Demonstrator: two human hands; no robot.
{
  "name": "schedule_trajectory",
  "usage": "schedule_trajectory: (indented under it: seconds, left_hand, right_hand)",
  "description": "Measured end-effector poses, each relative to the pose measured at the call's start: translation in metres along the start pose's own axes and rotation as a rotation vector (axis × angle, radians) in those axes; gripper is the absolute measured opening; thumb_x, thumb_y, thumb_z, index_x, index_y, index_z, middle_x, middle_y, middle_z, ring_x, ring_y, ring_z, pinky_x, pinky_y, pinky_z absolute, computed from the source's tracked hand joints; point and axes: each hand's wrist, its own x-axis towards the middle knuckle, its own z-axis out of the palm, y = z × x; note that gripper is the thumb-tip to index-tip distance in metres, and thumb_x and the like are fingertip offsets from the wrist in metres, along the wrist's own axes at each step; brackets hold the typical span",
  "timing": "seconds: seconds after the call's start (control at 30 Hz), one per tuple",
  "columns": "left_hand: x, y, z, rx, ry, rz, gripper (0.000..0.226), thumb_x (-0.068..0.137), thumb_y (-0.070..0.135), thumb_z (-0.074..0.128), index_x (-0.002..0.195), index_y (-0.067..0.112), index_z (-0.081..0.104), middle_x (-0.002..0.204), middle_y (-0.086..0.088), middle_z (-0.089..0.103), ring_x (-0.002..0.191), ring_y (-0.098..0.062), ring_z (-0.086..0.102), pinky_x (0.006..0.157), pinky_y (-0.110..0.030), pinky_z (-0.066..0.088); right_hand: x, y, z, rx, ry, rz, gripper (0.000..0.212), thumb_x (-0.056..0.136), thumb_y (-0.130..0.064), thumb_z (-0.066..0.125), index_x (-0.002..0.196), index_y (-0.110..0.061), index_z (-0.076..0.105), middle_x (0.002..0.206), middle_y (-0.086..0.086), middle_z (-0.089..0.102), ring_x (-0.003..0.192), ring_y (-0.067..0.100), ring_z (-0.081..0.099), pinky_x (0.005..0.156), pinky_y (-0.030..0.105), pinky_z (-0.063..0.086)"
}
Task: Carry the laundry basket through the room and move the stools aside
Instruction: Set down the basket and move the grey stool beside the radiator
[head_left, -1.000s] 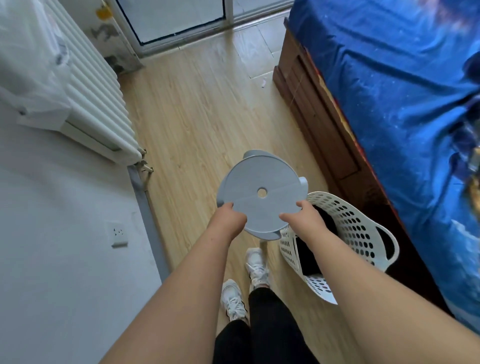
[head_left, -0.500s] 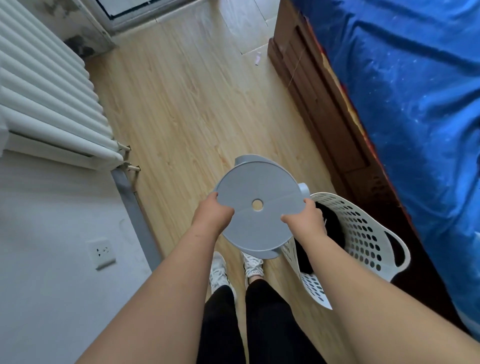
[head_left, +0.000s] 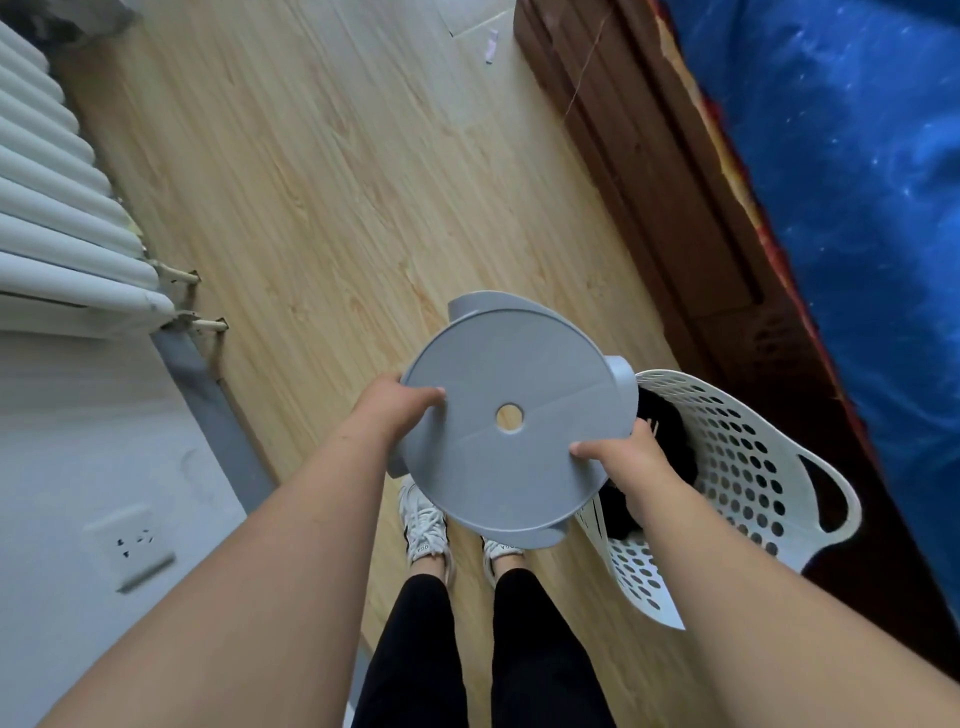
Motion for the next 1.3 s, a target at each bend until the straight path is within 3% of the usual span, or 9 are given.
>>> schedule_trajectory:
  seconds: [0.1, 0.2, 0.33, 0.53, 0.7, 1.0, 1.1, 1.23, 1.3]
  left_hand:
    - [0.012, -0.001, -0.003, -0.058, -0.061, -0.048, 0.048, 0.069, 0.03, 0.073, 0.112, 0.012, 0.063, 0.108, -0.012, 0.068, 0.094, -0.032, 0.065, 0.085, -0.039, 0.053]
    - [0.017, 0.0, -0.006, -0.077, -0.15, -0.076, 0.053, 0.06, 0.031, 0.071, 0.11, 0.016, 0.065, 0.109, -0.011, 0.07, 0.094, -0.031, 0.067, 0.086, -0.04, 0.055]
    - [0.017, -0.001, -0.016, -0.1, -0.175, -0.063, 0.049, 0.063, 0.027, 0.074, 0.109, 0.015, 0.064, 0.11, -0.011, 0.068, 0.099, -0.033, 0.066, 0.093, -0.046, 0.053]
    - [0.0, -0.014, -0.057, -0.272, -0.218, -0.059, 0.036, 0.075, 0.001, 0.071, 0.105, 0.017, 0.06, 0.108, -0.008, 0.068, 0.083, -0.02, 0.064, 0.063, -0.029, 0.046]
    - [-0.019, -0.033, -0.103, -0.402, -0.139, -0.064, 0.053, 0.075, -0.002, 0.071, 0.124, 0.014, 0.057, 0.12, -0.01, 0.064, 0.107, -0.029, 0.058, 0.096, -0.037, 0.043]
    - [-0.03, -0.097, -0.189, -0.69, 0.063, -0.073, 0.066, 0.065, 0.003, 0.08, 0.127, 0.012, 0.059, 0.121, -0.009, 0.067, 0.115, -0.031, 0.059, 0.107, -0.046, 0.041]
    - [-0.018, -0.126, -0.22, -0.782, 0.114, -0.1, 0.059, 0.067, 0.002, 0.08, 0.122, 0.008, 0.06, 0.115, -0.011, 0.069, 0.107, -0.031, 0.064, 0.102, -0.043, 0.047]
    - [-0.006, -0.149, -0.238, -0.909, 0.149, -0.121, 0.041, 0.073, -0.006, 0.072, 0.11, 0.007, 0.06, 0.09, -0.006, 0.07, 0.078, -0.021, 0.066, 0.065, -0.028, 0.05]
    - [0.0, -0.163, -0.248, -0.96, 0.166, -0.135, 0.036, 0.075, -0.009, 0.069, 0.106, 0.007, 0.06, 0.088, -0.008, 0.069, 0.073, -0.019, 0.065, 0.062, -0.026, 0.048]
  right_hand:
    - [0.007, 0.002, 0.002, 0.111, -0.084, 0.043, 0.048, 0.073, 0.004, 0.071, 0.111, -0.021, 0.055, 0.11, -0.001, 0.065, 0.089, 0.01, 0.058, 0.065, 0.028, 0.043]
    - [0.012, 0.003, 0.002, 0.135, -0.113, 0.085, 0.061, 0.072, 0.003, 0.069, 0.125, -0.02, 0.05, 0.117, 0.001, 0.065, 0.102, 0.019, 0.059, 0.071, 0.032, 0.045]
    - [0.011, -0.006, 0.003, 0.131, -0.114, 0.094, 0.062, 0.073, 0.003, 0.068, 0.126, -0.02, 0.045, 0.117, 0.001, 0.062, 0.093, 0.014, 0.057, 0.063, 0.032, 0.041]
    - [-0.005, -0.046, 0.023, 0.06, -0.183, 0.008, 0.061, 0.073, 0.004, 0.067, 0.128, -0.016, 0.05, 0.119, 0.006, 0.066, 0.095, 0.02, 0.062, 0.065, 0.032, 0.044]
    - [-0.027, -0.092, 0.062, -0.008, -0.261, -0.085, 0.063, 0.073, 0.009, 0.066, 0.129, -0.013, 0.049, 0.118, 0.011, 0.066, 0.096, 0.025, 0.063, 0.07, 0.034, 0.05]
    - [-0.073, -0.164, 0.172, -0.271, -0.45, -0.224, 0.047, 0.074, 0.009, 0.067, 0.108, -0.022, 0.055, 0.1, 0.001, 0.067, 0.085, 0.017, 0.062, 0.062, 0.03, 0.046]
    - [-0.081, -0.18, 0.226, -0.356, -0.513, -0.276, 0.049, 0.074, 0.009, 0.067, 0.111, -0.021, 0.056, 0.101, 0.002, 0.067, 0.087, 0.02, 0.063, 0.064, 0.031, 0.047]
    - [-0.089, -0.192, 0.28, -0.405, -0.52, -0.311, 0.046, 0.073, 0.008, 0.07, 0.106, -0.02, 0.057, 0.099, 0.004, 0.066, 0.088, 0.026, 0.064, 0.071, 0.035, 0.052]
    - [-0.094, -0.193, 0.313, -0.437, -0.509, -0.308, 0.048, 0.072, 0.008, 0.071, 0.11, -0.017, 0.055, 0.097, 0.005, 0.066, 0.082, 0.024, 0.063, 0.065, 0.033, 0.05]
